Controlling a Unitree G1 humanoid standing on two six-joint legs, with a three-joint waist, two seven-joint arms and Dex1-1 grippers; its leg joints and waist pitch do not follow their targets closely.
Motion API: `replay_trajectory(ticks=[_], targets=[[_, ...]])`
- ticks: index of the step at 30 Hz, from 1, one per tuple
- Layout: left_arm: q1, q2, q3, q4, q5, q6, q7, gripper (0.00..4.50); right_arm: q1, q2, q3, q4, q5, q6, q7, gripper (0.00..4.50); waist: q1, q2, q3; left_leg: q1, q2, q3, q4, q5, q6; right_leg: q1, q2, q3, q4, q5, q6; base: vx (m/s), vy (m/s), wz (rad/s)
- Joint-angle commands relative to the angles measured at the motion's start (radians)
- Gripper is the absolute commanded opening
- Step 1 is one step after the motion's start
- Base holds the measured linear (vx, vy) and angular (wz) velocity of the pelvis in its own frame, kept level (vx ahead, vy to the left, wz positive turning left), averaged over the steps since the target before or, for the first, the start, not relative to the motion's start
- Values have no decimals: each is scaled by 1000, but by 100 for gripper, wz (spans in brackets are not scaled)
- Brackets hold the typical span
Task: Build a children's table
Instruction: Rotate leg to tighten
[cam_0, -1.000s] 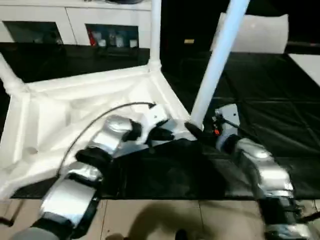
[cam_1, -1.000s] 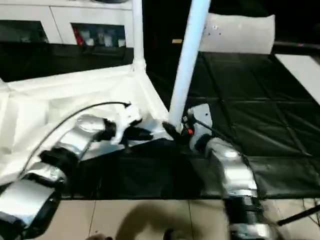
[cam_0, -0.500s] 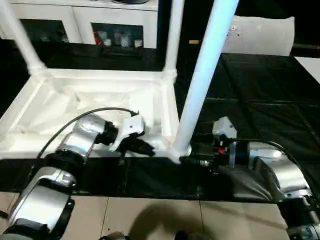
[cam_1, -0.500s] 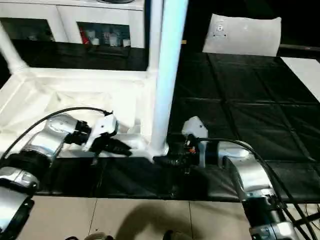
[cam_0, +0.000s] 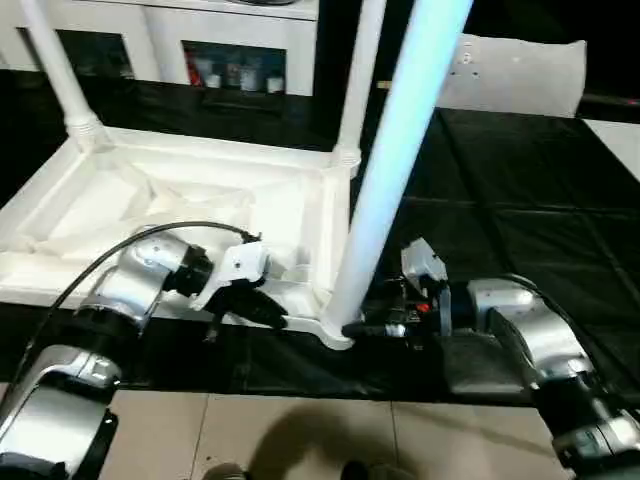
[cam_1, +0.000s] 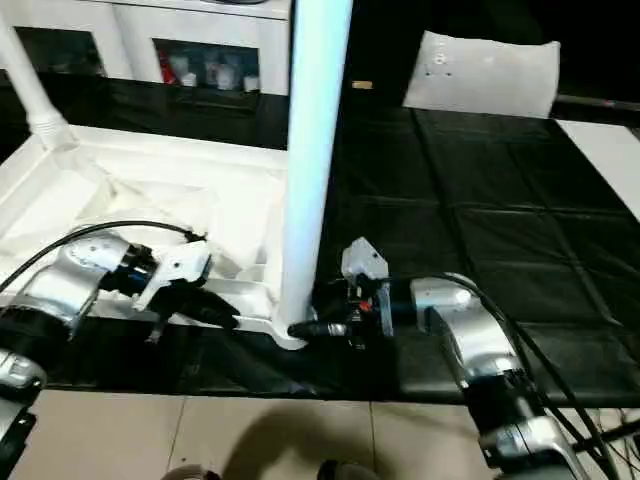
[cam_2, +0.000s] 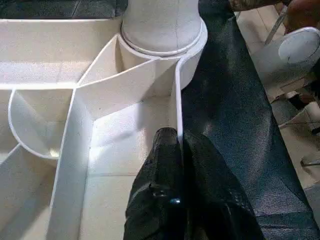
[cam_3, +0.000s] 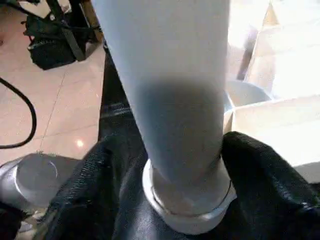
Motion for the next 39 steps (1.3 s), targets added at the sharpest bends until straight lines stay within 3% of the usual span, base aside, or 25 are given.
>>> replay_trajectory(ticks=[1,5,10,11,15,17,19,21,23,24,25,26,27,28,29,30,31,32,33,34,35,36,37,38,39], targets=[[22,15,-45,-15,21,5,-41,0,-17,0,16,17,10,-15,14,291,4,0,-68,-1,46,-4,-72,-138,47,64,-72,67,-53,-295,-201,0,0,0],[27,18,-47,-29,20,13,-43,0,-29,11,22,42,9,-26,31,250,6,0,-71,1,46,-2,-71,-131,45,64,-70,67,-49,-272,-209,0,0,0],[32,24,-50,-42,22,21,-39,0,-26,18,25,48,9,-30,41,211,7,-2,-71,-1,45,-3,-71,-136,40,65,-71,66,-53,-298,-192,0,0,0],[32,25,-52,-41,23,22,-36,0,-23,21,25,48,10,-31,40,204,9,7,-72,1,45,-4,-71,-137,38,65,-71,66,-52,-299,-192,0,0,0],[29,20,-53,-36,27,35,-13,0,-15,28,25,40,19,-23,31,199,9,6,-74,1,45,-3,-70,-137,34,66,-68,66,-51,-270,-200,0,0,0],[15,-8,-41,-20,37,80,57,0,8,50,5,-1,46,28,-15,197,9,7,-73,0,45,-3,-71,-135,34,66,-67,67,-50,-262,-204,0,0,0],[3,-44,-20,-15,27,113,117,0,24,77,3,-20,22,68,-108,196,9,4,-69,2,44,-3,-72,-153,28,64,-69,67,-57,-307,-194,0,0,0],[-12,-88,0,-12,16,157,182,0,41,120,2,-26,-22,74,-231,196,8,2,-64,5,38,-7,-75,-199,10,61,-70,63,-70,-419,-155,0,0,0],[-30,-135,14,-3,11,191,249,0,51,175,-9,-15,-58,86,-358,196,3,2,-55,12,31,-10,-74,-255,-5,52,-72,56,-94,-583,-93,-51,-7,-2],[-48,-180,24,12,10,212,312,0,53,230,-29,1,-72,110,-467,195,-3,2,-46,22,24,-12,-69,-298,-15,43,-71,43,-118,-705,-43,0,0,0],[-57,-199,27,20,10,220,337,0,53,255,-41,9,-72,119,-511,195,-14,4,-46,28,21,-20,-67,-336,-26,45,-72,26,-134,-770,-5,0,0,0],[-85,-252,40,51,14,243,425,0,42,323,-70,33,-78,140,-631,194,-26,11,-46,32,22,-27,-65,-377,-30,46,-70,10,-149,-785,19,0,0,0],[-97,-272,44,64,14,254,453,0,36,349,-80,44,-84,149,-680,193,-33,22,-47,36,27,-32,-66,-406,-33,48,-70,-2,-154,-770,20,-62,34,-8],[-105,-285,46,72,15,260,471,0,32,366,-87,53,-90,155,-714,193,-50,29,-47,41,43,-43,-75,-478,-27,64,-67,-30,-162,-714,20,-60,64,-9],[-107,-288,47,73,15,261,475,0,31,369,-89,54,-91,156,-721,193,-59,40,-42,36,59,-52,-88,-537,-26,80,-63,-43,-153,-659,16,-122,96,-15],[-137,-338,60,105,18,282,559,0,8,422,-98,86,-116,166,-830,193,-59,56,-29,-23,127,-77,-182,-749,-36,136,-46,4,24,-320,-42,-92,74,-12],[-143,-347,62,111,18,285,574,0,3,432,-99,93,-119,167,-849,193,-44,56,-25,-28,128,-64,-207,-795,-38,130,-34,20,67,-240,-51,-93,31,2],[-155,-368,68,124,20,292,606,0,-9,455,-105,107,-125,169,-893,193,-35,27,-24,10,98,-18,-207,-804,-29,95,-19,45,65,-284,-56,0,0,0],[-170,-392,75,141,26,297,647,0,-26,487,-125,125,-120,165,-950,193,-26,10,-12,44,57,-7,-158,-754,-41,49,-20,53,-25,-546,-25,-13,-74,24],[-175,-400,78,146,30,298,658,0,-31,499,-132,128,-118,163,-964,193,-35,-9,14,233,-71,25,165,-399,-28,-179,-66,-7,-299,-1222,70,0,-98,5],[-182,-410,83,154,37,298,674,0,-36,512,-140,132,-117,158,-978,193,-66,-21,13,171,-76,5,182,-307,2,-128,-105,-15,-289,-1315,85,93,11,-31],[-193,-424,89,168,43,291,692,0,-44,530,-158,135,-121,140,-1000,228,-33,53,-63,20,26,-50,-4,-247,29,151,-151,1,-137,-777,90,74,84,-46],[-194,-425,89,170,44,290,694,0,-45,531,-160,135,-122,137,-1004,249,-33,53,-63,20,26,-50,-4,-247,29,151,-151,1,-137,-777,90,83,125,-24],[-200,-430,91,178,45,286,703,0,-48,539,-179,136,-122,124,-1031,263,-47,48,-64,49,75,-66,-55,-216,47,95,-105,4,-65,-234,-32,0,0,0],[-197,-421,82,180,50,269,690,0,-42,530,-192,127,-117,114,-1027,263,-46,45,-56,55,61,-51,-63,-227,39,80,-101,11,-74,-199,-80,-17,23,26]])
